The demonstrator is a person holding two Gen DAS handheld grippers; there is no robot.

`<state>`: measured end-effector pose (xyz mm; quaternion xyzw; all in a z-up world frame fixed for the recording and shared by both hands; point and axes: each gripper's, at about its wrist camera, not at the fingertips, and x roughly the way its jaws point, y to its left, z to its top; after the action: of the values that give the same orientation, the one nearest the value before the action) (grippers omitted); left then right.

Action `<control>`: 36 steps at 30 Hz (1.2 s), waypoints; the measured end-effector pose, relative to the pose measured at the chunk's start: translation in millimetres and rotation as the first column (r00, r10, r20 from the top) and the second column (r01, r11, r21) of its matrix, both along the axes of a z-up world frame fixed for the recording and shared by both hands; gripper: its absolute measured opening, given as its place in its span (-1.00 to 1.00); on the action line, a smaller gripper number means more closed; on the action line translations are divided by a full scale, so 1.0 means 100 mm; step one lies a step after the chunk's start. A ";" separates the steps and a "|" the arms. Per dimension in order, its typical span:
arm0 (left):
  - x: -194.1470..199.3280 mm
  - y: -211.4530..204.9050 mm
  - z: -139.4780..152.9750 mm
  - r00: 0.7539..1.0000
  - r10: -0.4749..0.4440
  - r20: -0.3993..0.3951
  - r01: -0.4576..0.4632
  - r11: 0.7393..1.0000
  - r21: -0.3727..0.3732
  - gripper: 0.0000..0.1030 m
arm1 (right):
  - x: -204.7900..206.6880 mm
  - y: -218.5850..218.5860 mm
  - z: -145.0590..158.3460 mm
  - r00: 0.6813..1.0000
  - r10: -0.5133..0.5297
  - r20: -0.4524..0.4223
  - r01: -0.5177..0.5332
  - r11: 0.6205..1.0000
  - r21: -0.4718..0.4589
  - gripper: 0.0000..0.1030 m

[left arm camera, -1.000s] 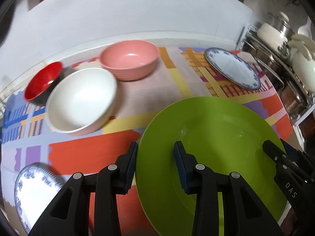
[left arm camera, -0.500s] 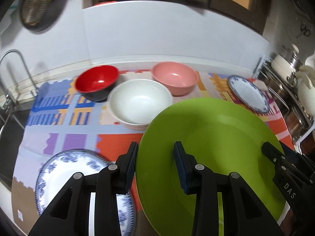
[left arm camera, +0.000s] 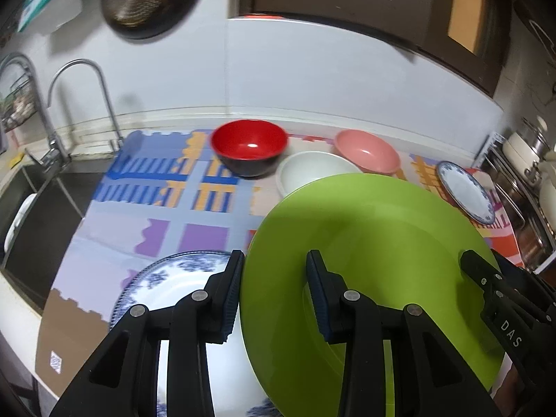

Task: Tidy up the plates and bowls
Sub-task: 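Lift the lime-green plate with both grippers and carry it toward the blue-and-white plate, then lower the lime-green plate onto the blue-and-white plate and open both grippers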

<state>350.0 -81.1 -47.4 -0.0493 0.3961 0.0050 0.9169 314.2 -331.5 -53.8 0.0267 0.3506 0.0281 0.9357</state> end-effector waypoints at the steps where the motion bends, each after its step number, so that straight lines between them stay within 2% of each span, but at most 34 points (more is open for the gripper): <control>1: -0.02 0.05 0.00 1.000 0.009 0.001 -0.009 1.000 0.000 -0.30 | 0.00 0.05 0.01 1.000 0.011 0.001 -0.011 1.000 0.001 -0.23; 9: -0.16 0.54 0.02 0.996 0.094 -0.002 -0.094 0.996 0.002 -0.30 | 0.00 0.51 0.04 0.995 0.096 0.011 -0.096 0.995 0.000 -0.23; 23: -0.27 1.18 -0.16 0.984 0.167 -0.060 -0.168 0.986 -0.004 -0.30 | 0.06 1.22 -0.07 0.980 0.194 -0.031 -0.195 0.980 -0.024 -0.23; 36: -0.27 1.45 -0.44 0.972 0.180 -0.151 -0.183 0.983 -0.001 -0.30 | 0.12 1.57 -0.34 0.965 0.229 -0.127 -0.231 0.973 -0.008 -0.23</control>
<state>323.1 63.5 -91.8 -0.0917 0.4581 0.0895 0.8796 326.6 -174.6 -87.4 -0.0230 0.4097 0.1308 0.9025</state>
